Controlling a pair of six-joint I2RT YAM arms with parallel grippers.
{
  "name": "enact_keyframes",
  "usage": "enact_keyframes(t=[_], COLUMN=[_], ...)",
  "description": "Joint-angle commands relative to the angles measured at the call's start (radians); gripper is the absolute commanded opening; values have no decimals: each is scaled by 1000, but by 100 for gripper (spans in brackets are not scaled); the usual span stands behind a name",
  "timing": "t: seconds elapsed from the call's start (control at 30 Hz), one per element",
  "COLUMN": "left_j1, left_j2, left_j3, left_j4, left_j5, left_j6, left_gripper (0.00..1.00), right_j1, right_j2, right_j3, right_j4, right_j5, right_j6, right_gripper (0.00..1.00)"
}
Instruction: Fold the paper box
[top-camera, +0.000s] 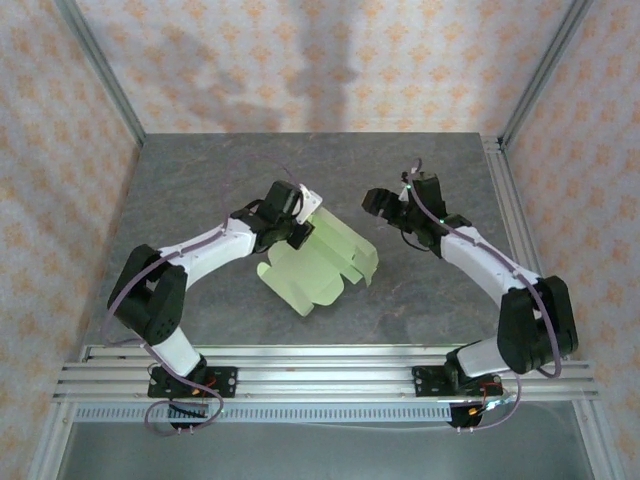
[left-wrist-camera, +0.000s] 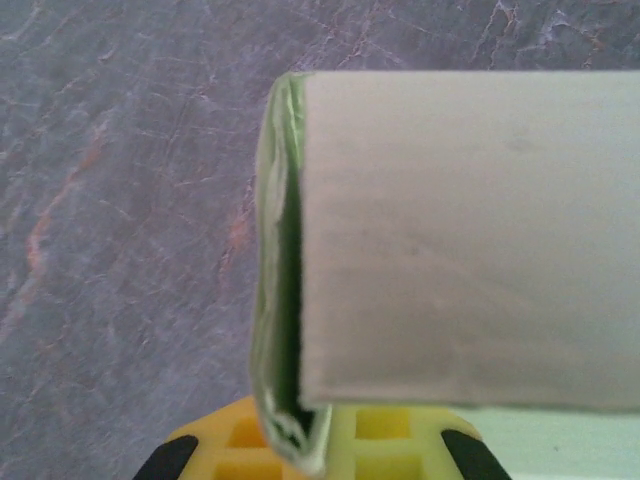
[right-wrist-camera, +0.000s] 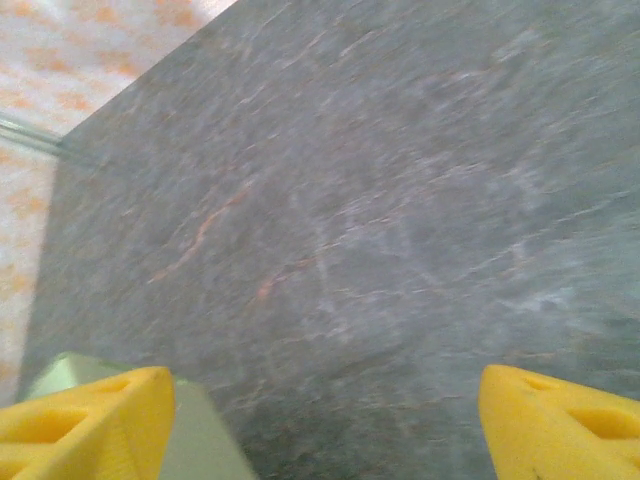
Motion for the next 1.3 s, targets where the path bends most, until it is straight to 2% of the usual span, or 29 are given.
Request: enact_keyframes(t=[0.0,0.27,0.43,0.57,0.77,0.9,1.0,1.17,1.27], left_j1=[4,4,4,4,-3,-3,-7,-8,-15], left_j2=[17,165,268,435,689,779,807,845,853], left_j3=[95,392,559,791,1090,1205,1206,1214,1220], left_j4=[-239,-697,-903,-1099,-1362,-1435,-1423,-1417,-1404], left_j5=[-83,-225,-155,-82,-169,-223,-271,-286,-324], left_j6=[73,237,305,310,285,277,279,261,255], left_gripper=[2,2,2,2,0,0,0,2,9], right_j1=[-27,-53,-56,-56,-61,-66,-69,-71,-72], right_j2=[-43,-52,-15,15,46,55,58,69,72], right_j3=[12,25,37,33,34,41,44,50,65], right_j4=[-129,-164,-159,-149,-147,-148,-148,-150,-164], right_j5=[79,80,36,12,15,11,11,9,6], right_j6=[-86,-151,-163,-170,-184,-189,-192,-191,-200], right_gripper=[79,79,79,79,79,79,79,79,79])
